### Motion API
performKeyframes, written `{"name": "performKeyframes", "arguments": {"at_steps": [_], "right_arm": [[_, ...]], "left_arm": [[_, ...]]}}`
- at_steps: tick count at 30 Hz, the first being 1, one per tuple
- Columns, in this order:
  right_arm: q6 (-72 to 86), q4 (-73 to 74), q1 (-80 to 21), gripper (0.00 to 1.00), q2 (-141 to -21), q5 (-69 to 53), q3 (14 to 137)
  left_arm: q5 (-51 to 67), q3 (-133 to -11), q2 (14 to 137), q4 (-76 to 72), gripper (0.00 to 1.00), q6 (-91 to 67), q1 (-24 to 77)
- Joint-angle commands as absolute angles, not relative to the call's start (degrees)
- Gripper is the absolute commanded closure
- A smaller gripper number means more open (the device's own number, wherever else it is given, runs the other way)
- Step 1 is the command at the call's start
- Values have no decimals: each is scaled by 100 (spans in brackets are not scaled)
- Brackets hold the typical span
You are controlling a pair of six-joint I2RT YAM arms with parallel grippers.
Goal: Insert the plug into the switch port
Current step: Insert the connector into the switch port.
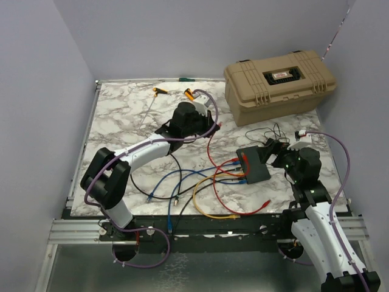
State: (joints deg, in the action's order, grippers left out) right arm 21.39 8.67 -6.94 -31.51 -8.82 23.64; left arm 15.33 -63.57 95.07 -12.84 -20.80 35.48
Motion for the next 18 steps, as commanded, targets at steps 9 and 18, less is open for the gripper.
{"name": "performKeyframes", "arguments": {"at_steps": [9, 18], "right_arm": [[2443, 998, -712, 1, -3690, -189, 2391], [2486, 912, -710, 1, -4342, -32, 2382]], "left_arm": [[2704, -6108, 9554, -1461, 100, -876, 4668], [2678, -6228, 10130, -799, 100, 43, 4904]]}}
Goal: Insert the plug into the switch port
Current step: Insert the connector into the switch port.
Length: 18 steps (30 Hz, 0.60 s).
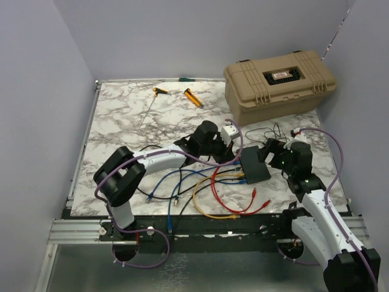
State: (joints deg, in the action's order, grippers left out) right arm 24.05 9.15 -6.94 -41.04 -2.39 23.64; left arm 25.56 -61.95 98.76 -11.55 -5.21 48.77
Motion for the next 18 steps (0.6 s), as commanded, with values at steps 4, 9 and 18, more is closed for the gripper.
{"name": "performKeyframes", "arguments": {"at_steps": [4, 9, 18], "right_arm": [[2576, 800, -707, 1, -4835, -80, 2469], [2632, 738, -703, 1, -5409, -221, 2678], [2540, 393, -703, 2, -6077, -560, 2847]], "left_arm": [[2393, -6315, 10362, -609, 100, 416, 4904], [2196, -6401, 10524, -438, 100, 781, 4910], [2005, -6545, 10633, -361, 100, 1442, 4867]]}}
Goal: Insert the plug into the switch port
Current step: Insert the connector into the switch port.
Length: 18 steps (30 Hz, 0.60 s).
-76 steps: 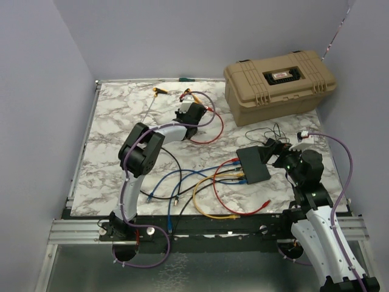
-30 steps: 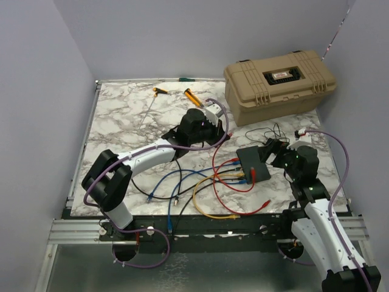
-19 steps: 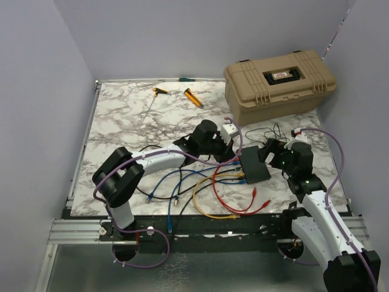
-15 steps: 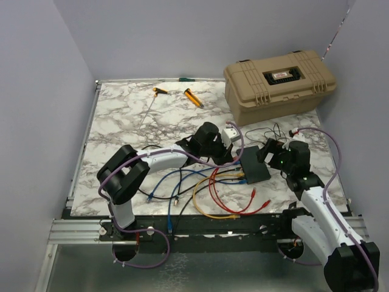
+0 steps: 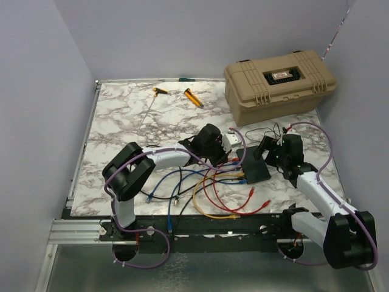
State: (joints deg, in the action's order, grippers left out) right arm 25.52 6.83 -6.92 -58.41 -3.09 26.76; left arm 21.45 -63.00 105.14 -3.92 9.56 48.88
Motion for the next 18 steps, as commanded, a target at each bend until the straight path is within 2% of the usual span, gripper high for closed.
{"name": "performKeyframes", "arguments": {"at_steps": [1, 18], "right_arm": [[2556, 366, -703, 2, -6172, -601, 2854], [2621, -155, -703, 5, -6856, -1018, 2724]], "left_arm": [[2028, -6591, 10673, -356, 100, 1480, 4847], [2604, -7043, 11138, -108, 100, 2063, 4633]]}}
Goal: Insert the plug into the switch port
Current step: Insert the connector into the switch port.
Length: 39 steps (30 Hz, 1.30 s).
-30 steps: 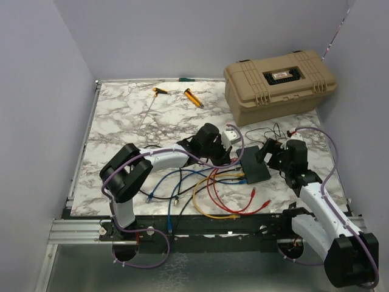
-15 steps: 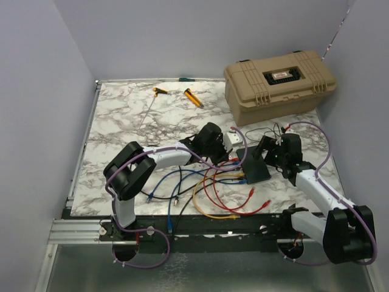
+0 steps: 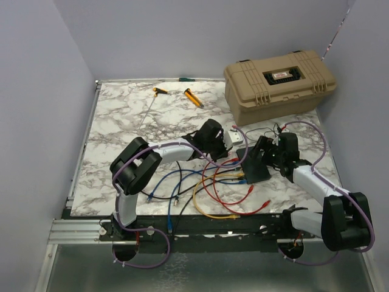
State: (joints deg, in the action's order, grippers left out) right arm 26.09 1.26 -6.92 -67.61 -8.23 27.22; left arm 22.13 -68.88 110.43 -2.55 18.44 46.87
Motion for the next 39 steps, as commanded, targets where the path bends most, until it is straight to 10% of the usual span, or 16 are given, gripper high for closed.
{"name": "performKeyframes", "arguments": {"at_steps": [1, 39], "right_arm": [[2619, -165, -702, 5, -6890, -1046, 2724], [2494, -191, -701, 9, -7487, -1635, 2847]], "left_arm": [[2633, -7073, 11162, -99, 100, 2065, 4620], [2998, -8575, 12222, 815, 100, 1633, 4582]]}}
